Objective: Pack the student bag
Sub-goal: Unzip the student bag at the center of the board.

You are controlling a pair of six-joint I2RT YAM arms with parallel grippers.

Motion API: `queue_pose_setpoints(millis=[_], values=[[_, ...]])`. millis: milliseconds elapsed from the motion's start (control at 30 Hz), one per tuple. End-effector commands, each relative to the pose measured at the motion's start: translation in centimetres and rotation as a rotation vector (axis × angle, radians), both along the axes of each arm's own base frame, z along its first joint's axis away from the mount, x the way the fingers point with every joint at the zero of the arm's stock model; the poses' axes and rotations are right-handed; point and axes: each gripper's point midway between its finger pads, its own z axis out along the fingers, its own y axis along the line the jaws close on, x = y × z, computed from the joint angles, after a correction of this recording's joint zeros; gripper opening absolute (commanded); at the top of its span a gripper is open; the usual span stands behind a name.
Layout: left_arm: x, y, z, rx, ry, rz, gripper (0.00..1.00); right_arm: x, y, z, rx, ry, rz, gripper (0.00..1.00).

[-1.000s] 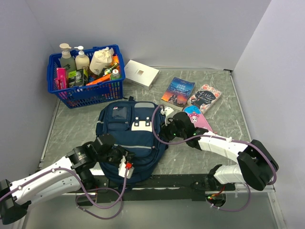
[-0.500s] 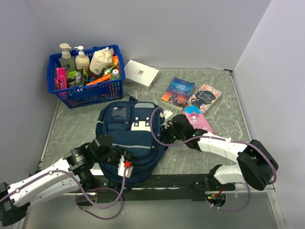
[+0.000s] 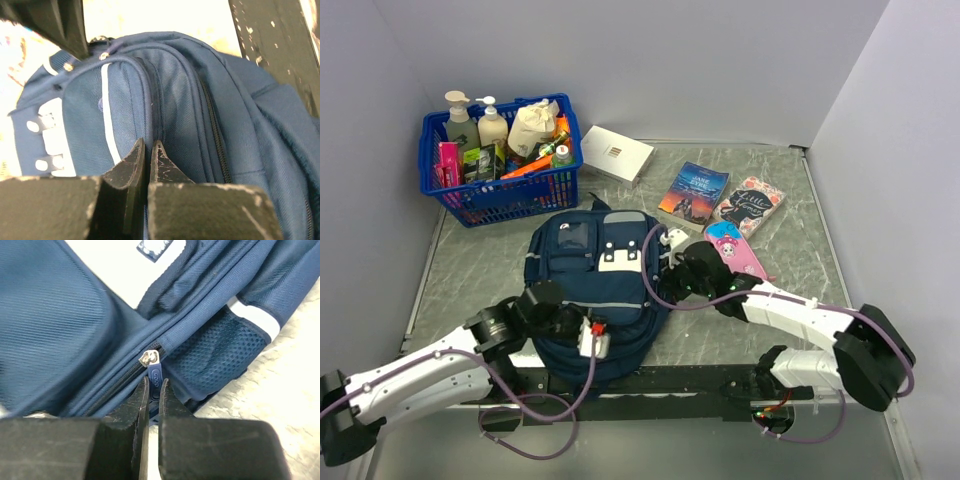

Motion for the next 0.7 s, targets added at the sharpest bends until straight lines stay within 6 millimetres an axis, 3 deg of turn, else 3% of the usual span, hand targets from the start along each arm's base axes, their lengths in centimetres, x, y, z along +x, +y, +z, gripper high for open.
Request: queue_pose_setpoints(millis=[0,133,333,467,667], values=[[3.6,-2.0,3.1,-0.135,0.020,0.199,0.01,-1.2,0.8,2.0,0.057,-0.032,-0.002,0.00],[5.2,-2.4,3.4,-0.172,0.080,0.325,0.01,-2.9,0.5,1.4,0.041,0.010,0.004,0.00],[6.9,-2.1,6.5,-0.319,0.078,0.456,0.01,-4.5,-0.2,-0.1,0.020,0.078,-0.017,0.00],[8.0,-1.6,8.4,-0.395,0.105,0.546,0.01,-5.4,-0.3,0.0,0.025,0.102,-0.022,0.00],[9.0,-1.4,9.1,-0.443,0.169,0.658,0.01,-7.1,0.2,1.2,0.065,0.110,0.002,0.00]])
